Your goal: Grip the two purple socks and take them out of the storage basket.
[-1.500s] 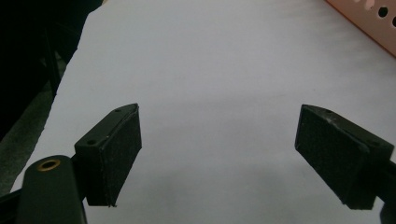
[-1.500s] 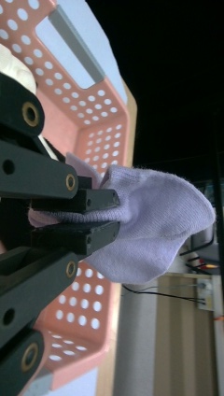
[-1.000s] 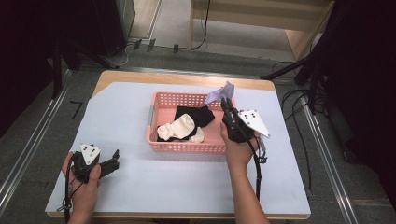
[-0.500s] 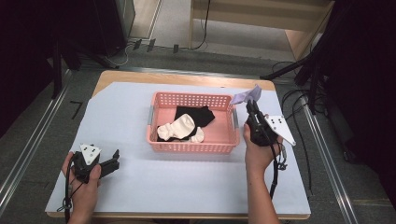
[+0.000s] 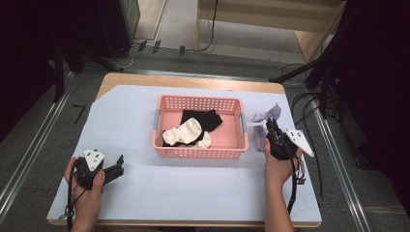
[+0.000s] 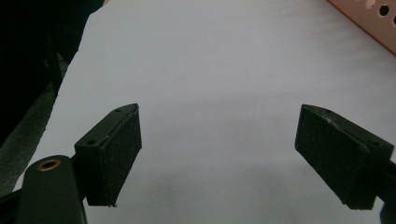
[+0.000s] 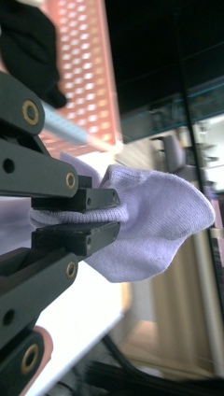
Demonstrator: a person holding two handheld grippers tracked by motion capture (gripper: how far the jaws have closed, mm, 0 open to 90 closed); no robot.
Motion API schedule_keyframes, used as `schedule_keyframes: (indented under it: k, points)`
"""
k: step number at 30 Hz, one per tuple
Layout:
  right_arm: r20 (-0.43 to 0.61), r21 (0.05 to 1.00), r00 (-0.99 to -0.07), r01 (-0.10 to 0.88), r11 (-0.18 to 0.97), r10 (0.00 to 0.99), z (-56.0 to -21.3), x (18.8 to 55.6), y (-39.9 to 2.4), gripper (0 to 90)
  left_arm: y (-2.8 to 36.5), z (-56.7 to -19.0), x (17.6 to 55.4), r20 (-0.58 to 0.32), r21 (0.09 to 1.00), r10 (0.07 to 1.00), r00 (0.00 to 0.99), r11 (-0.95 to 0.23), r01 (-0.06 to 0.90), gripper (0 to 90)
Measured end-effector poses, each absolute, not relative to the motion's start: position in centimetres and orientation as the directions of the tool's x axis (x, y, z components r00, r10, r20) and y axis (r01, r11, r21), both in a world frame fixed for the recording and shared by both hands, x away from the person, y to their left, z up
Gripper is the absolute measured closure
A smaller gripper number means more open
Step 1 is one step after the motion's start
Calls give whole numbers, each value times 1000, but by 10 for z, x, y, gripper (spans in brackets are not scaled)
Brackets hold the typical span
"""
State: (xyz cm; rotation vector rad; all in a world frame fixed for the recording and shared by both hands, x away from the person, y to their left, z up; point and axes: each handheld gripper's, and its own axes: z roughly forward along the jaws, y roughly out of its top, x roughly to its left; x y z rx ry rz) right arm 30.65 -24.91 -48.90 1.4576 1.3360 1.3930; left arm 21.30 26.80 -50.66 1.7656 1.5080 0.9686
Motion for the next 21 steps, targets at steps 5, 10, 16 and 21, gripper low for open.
schedule_keyframes:
  k: [5,10,16,21]
  points:
    - [302,921,-117,293,-257,946,-505,305,-260,755,269,-506,213,139,829,987,84,-162,535,155]
    - [350,898,-136,329,-291,927,-509,292,-271,564,269,-506,213,141,829,987,79,-162,535,154]
    - [299,917,-153,321,-238,942,-504,272,-280,484,269,-506,213,141,830,987,75,-159,534,154]
    - [273,929,-179,303,-211,945,-500,257,-286,434,268,-506,212,141,829,987,75,-159,536,154]
